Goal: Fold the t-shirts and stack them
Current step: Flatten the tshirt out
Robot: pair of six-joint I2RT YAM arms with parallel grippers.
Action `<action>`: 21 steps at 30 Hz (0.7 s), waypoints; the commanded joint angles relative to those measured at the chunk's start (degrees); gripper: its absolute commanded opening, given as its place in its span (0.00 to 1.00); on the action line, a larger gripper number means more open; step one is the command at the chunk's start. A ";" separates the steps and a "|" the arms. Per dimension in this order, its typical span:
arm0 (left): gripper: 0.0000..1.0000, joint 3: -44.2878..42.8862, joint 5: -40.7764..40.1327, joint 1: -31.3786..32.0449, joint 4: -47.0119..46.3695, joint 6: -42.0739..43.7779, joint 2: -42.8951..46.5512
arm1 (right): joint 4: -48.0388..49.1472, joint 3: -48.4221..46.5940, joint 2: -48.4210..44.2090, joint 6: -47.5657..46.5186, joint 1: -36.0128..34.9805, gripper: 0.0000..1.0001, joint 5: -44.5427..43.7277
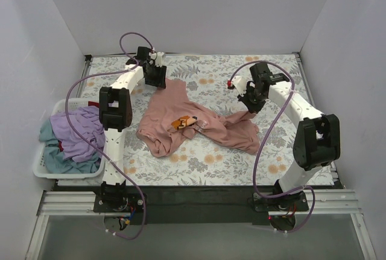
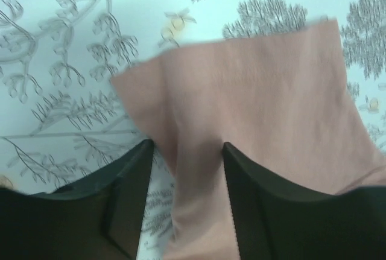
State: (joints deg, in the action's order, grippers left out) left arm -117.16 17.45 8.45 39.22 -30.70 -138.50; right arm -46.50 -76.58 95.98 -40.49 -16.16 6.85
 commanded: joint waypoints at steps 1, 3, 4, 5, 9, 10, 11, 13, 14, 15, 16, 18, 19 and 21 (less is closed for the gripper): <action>0.44 -3.77 0.30 0.43 1.03 -1.21 -2.92 | 0.09 -3.49 -0.54 0.76 0.60 0.01 -0.88; 0.37 -4.30 0.65 0.43 0.77 -1.38 -3.45 | 0.01 -3.75 -1.06 0.85 0.69 0.01 -1.05; 0.30 -4.56 0.74 0.43 0.59 -1.64 -3.45 | 0.09 -4.02 -1.15 1.03 0.78 0.01 -1.14; 0.14 -4.83 0.39 0.43 0.42 -1.73 -3.19 | 0.09 -4.37 -1.59 1.03 0.87 0.01 -1.23; 0.00 -5.79 1.00 -0.62 -0.90 -2.17 1.46 | 0.09 -6.65 -3.08 1.20 2.36 0.01 -1.93; 0.00 -6.32 1.53 -1.58 -1.69 -2.43 4.69 | 0.18 -7.27 -3.52 1.29 2.71 0.01 -2.02; 0.00 -6.93 1.97 -2.20 -1.78 -2.87 6.47 | 0.18 -8.23 -4.22 1.12 3.15 0.01 -2.11; 0.00 -8.95 3.81 -4.21 -0.74 -3.14 10.94 | 0.18 -11.83 -4.84 1.11 4.82 0.01 -2.11; 0.00 -11.05 4.77 -5.10 -0.03 -3.75 12.36 | 0.10 -13.06 -5.54 0.94 6.04 0.01 -1.50; 0.00 -11.68 7.22 -5.98 0.76 -4.02 13.85 | 0.18 -15.68 -6.07 1.03 6.40 0.01 -1.40; 0.00 -11.51 8.64 -7.73 1.55 -4.45 15.87 | 0.10 -16.84 -6.59 0.85 6.84 0.01 -1.40; 0.00 -8.11 11.62 -8.36 2.08 -4.89 22.45 | 0.09 -18.78 -8.53 0.76 7.63 0.01 -1.40; 0.00 -5.91 12.60 -10.97 1.83 -5.07 25.18 | 0.18 -19.92 -9.49 0.68 7.90 0.01 -1.40; 0.00 3.81 14.36 -12.05 0.08 -5.95 34.93 | 0.18 -20.28 -12.92 0.68 8.43 0.01 -1.40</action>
State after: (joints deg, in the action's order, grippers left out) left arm -120.22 26.22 -0.91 40.51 -35.14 -121.19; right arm -46.57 -93.45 89.12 -39.66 -8.19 5.50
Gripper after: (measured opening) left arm 0.018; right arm 0.020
